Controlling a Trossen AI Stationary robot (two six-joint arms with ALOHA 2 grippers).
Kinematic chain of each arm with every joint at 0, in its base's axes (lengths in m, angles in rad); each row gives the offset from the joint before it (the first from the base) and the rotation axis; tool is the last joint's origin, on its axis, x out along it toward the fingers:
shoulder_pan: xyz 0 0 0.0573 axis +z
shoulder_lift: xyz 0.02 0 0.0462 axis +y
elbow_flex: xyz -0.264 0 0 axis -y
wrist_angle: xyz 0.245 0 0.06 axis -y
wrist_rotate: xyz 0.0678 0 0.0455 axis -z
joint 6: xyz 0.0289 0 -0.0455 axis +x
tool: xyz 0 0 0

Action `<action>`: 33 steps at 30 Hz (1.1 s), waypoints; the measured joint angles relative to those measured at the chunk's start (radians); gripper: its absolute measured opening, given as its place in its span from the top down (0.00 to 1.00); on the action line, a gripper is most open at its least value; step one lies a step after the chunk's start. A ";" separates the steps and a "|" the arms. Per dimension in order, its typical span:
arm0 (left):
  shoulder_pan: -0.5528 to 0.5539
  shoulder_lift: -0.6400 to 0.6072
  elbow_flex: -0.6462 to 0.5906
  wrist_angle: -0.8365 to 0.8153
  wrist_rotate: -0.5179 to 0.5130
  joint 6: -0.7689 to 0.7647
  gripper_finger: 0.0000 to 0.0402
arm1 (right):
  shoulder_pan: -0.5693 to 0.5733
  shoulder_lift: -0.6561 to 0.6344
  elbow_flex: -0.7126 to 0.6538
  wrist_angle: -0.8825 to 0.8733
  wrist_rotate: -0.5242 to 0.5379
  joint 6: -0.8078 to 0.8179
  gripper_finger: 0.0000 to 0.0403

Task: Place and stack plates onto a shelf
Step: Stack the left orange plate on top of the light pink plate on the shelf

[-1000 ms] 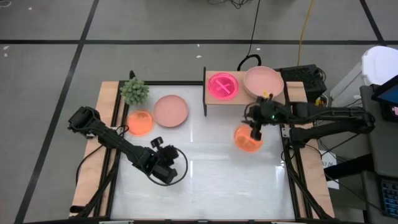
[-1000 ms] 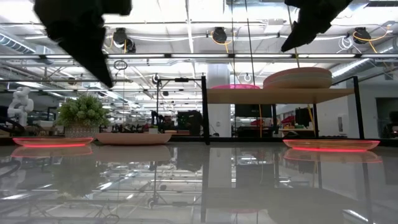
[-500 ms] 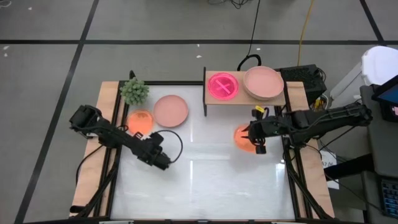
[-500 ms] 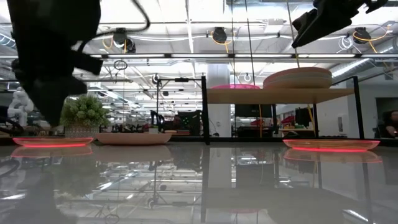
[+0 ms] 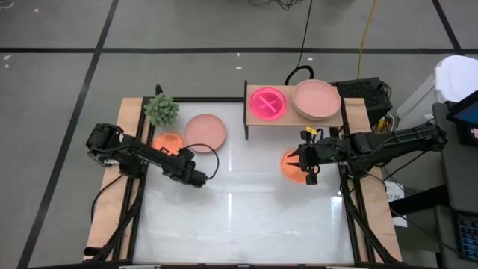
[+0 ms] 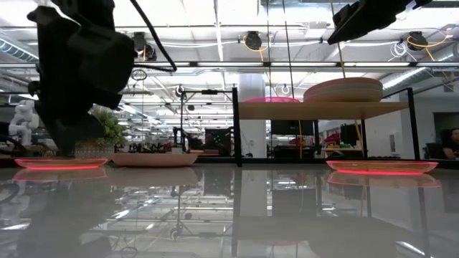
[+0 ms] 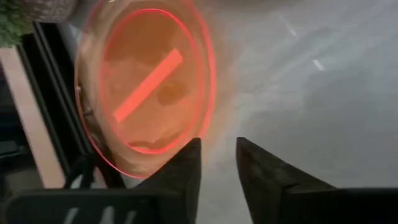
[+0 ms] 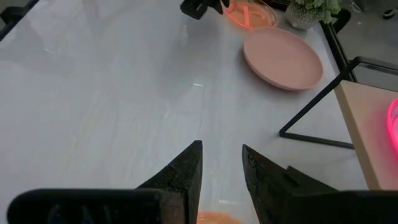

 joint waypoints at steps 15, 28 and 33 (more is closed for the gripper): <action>0.064 0.000 -0.081 0.096 -0.064 0.116 0.52 | 0.000 0.000 0.000 -0.010 -0.004 0.001 0.76; 0.055 -0.002 -0.133 0.159 -0.083 0.194 0.61 | 0.000 0.000 0.000 -0.018 -0.004 0.003 0.76; 0.060 -0.001 -0.134 0.187 -0.076 0.234 0.74 | 0.000 0.000 0.000 -0.018 -0.005 0.003 0.76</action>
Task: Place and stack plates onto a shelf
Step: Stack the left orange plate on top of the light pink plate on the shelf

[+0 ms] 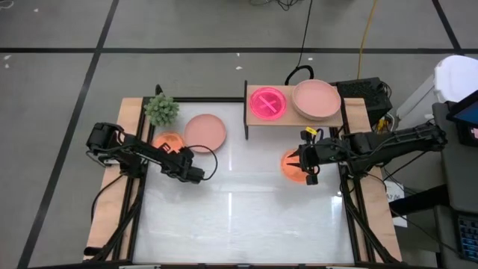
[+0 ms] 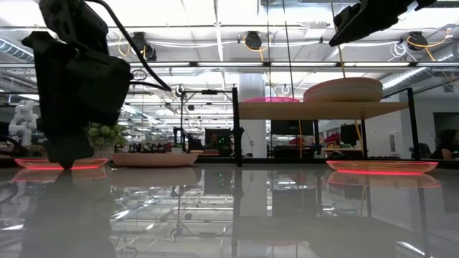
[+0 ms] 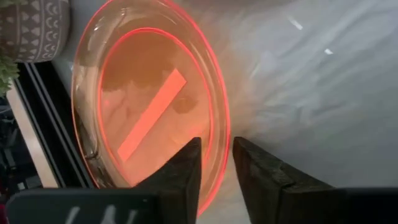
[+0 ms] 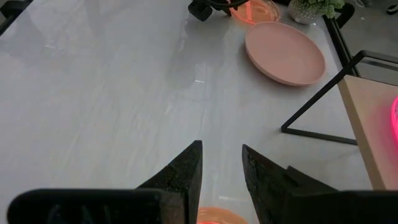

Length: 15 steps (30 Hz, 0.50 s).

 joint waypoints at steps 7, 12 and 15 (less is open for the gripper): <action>0.004 0.000 0.000 0.007 0.004 0.041 0.81 | 0.000 0.000 0.000 0.000 0.000 0.001 0.76; 0.004 0.000 0.000 0.011 0.003 0.053 0.81 | 0.000 0.000 0.000 0.000 0.000 0.001 0.76; 0.005 0.001 0.000 0.011 0.000 0.059 0.81 | 0.000 0.000 0.000 0.000 0.000 0.001 0.76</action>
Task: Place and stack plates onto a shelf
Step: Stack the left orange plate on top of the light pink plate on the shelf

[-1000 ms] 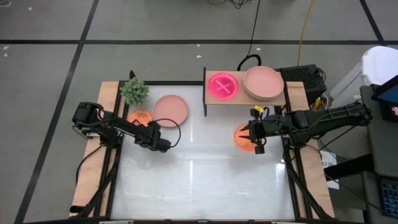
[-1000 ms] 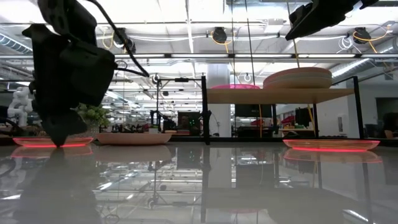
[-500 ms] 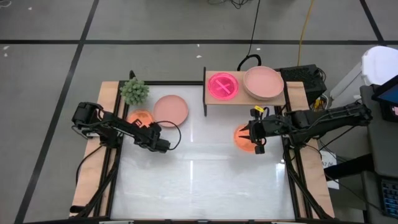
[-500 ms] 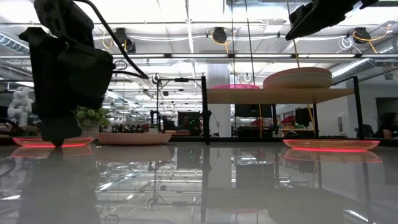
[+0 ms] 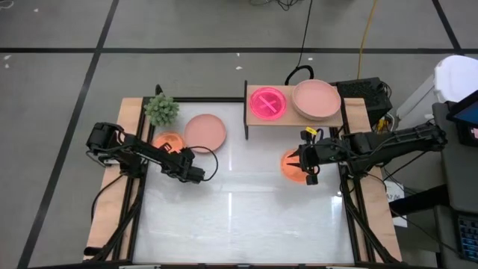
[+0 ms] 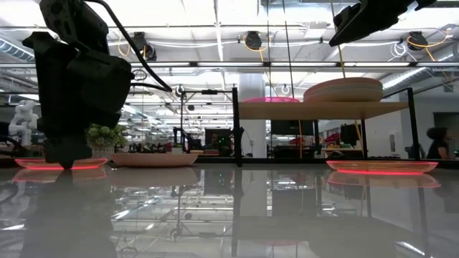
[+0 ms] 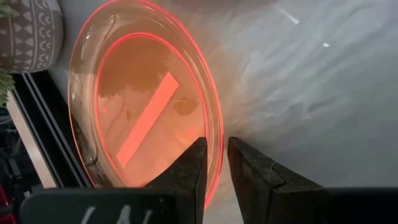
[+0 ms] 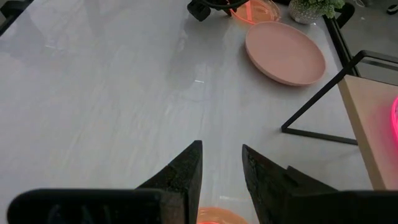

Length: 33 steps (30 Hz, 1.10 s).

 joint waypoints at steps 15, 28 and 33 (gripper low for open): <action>0.000 0.001 0.000 0.005 -0.030 0.008 0.89 | 0.000 0.000 0.000 0.000 -0.001 0.000 0.76; -0.009 0.001 0.002 -0.006 -0.032 -0.018 0.99 | 0.000 0.000 0.000 0.000 -0.001 -0.002 0.76; -0.053 0.001 0.051 -0.062 -0.026 -0.033 0.99 | 0.000 0.000 0.000 0.000 -0.001 -0.004 0.76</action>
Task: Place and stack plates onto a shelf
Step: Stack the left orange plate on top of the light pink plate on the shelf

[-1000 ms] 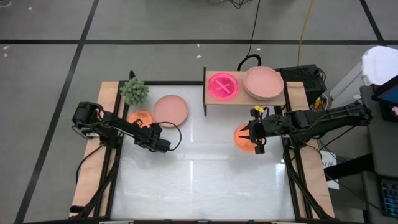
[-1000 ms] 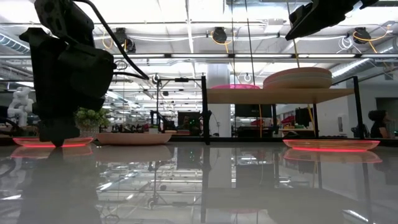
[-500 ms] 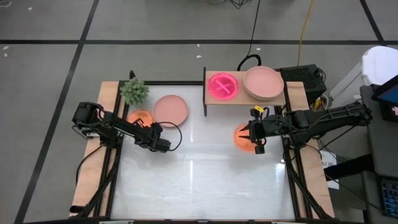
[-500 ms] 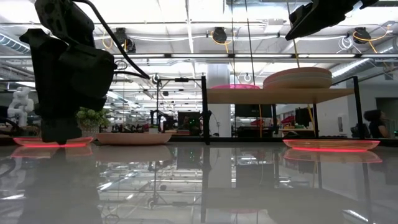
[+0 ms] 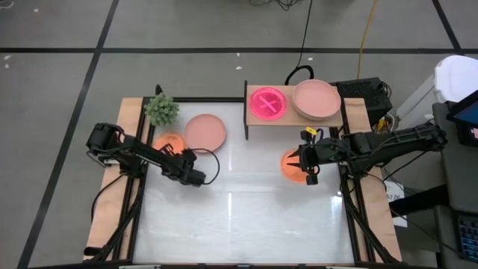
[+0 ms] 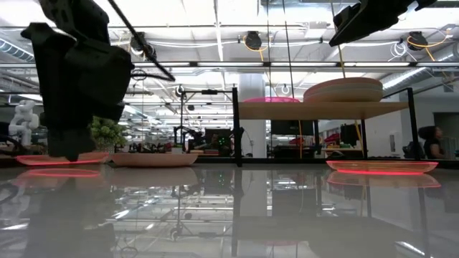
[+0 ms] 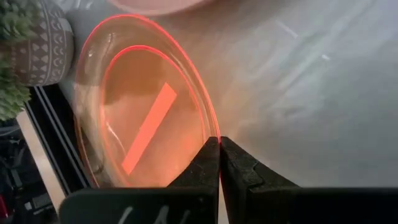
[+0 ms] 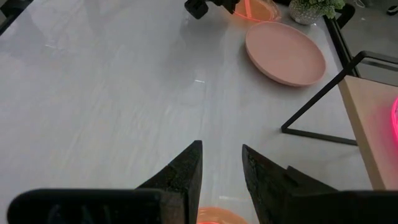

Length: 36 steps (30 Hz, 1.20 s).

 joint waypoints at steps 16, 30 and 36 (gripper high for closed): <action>-0.111 0.000 0.197 -0.108 0.030 0.035 1.00 | 0.000 0.000 0.000 0.000 -0.003 0.000 0.76; -0.163 0.000 0.455 -0.164 -0.004 0.299 1.00 | 0.000 0.000 0.000 -0.063 -0.003 0.039 0.76; -0.144 0.000 0.568 -0.200 -0.040 0.464 1.00 | 0.000 0.000 0.000 -0.094 -0.003 0.057 0.76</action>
